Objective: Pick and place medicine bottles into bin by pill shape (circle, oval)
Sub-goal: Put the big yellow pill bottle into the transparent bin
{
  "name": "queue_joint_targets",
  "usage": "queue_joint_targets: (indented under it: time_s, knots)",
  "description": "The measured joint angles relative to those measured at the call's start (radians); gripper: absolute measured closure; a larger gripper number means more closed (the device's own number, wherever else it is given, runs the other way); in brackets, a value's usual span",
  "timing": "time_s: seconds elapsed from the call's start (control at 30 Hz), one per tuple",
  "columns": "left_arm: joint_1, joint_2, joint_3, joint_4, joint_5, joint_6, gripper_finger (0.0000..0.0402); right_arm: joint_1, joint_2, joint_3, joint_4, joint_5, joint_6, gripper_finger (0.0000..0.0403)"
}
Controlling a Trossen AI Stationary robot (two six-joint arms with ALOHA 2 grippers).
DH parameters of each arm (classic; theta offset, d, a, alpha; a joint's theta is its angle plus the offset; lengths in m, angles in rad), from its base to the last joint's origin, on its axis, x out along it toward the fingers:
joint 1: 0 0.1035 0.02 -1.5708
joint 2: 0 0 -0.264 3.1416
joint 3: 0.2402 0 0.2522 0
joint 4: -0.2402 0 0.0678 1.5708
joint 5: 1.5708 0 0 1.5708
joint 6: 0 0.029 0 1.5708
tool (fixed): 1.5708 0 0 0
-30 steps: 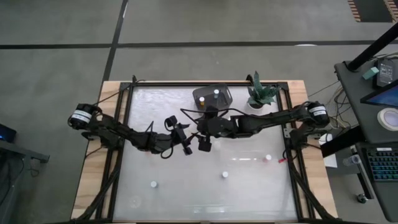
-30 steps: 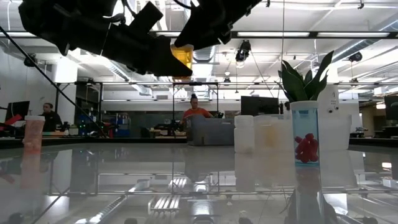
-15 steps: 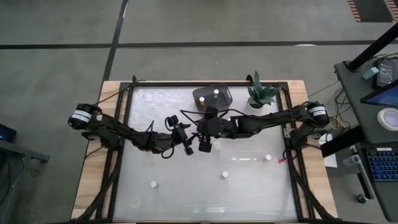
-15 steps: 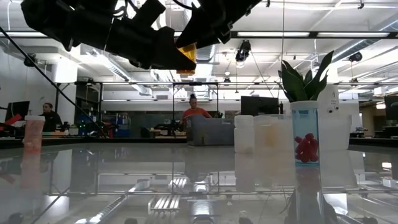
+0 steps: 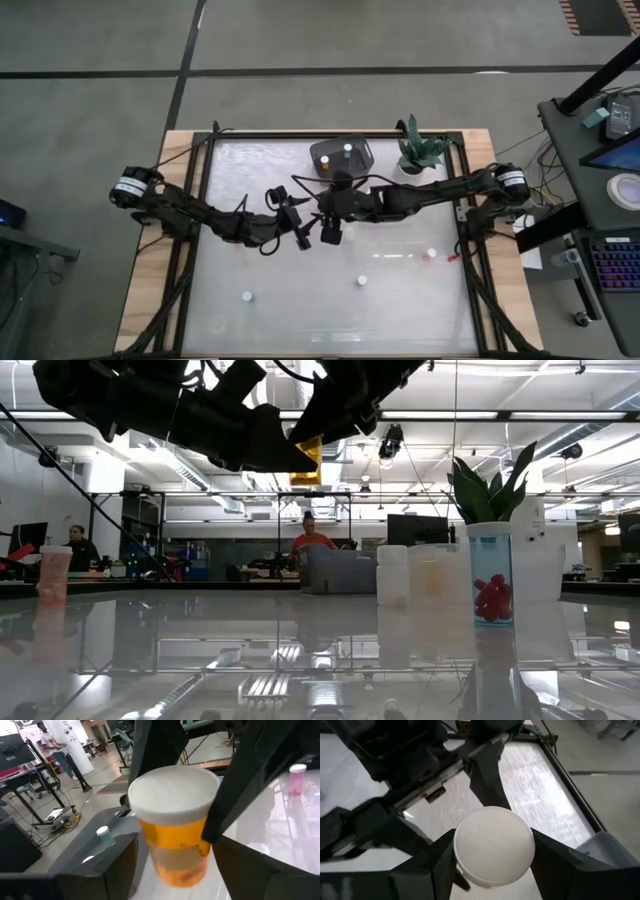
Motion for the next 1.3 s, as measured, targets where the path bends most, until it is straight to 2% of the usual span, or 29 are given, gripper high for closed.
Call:
queue_joint_targets:
  time_s: [0.27,0.43,1.0,1.3]
  knots:
    - [-0.003,-0.015,-0.002,-0.083,-0.001,0.006,0.0153,0.0,-0.055,-0.008,-0.165,0.004,0.108,0.0198]
    - [-0.01,-0.031,-0.003,-0.086,-0.003,0.005,0.0152,0.0,-0.122,-0.068,-0.297,0.017,0.236,0.0198]
    - [-0.013,-0.051,-0.004,-0.074,-0.008,0.0,0.0152,0.0,-0.569,-0.579,-0.336,0.29,0.755,0.0198]
    - [-0.013,-0.055,0.019,-0.039,-0.026,0.042,0.0152,-0.023,-0.63,-0.72,-0.332,0.319,0.925,0.0198]
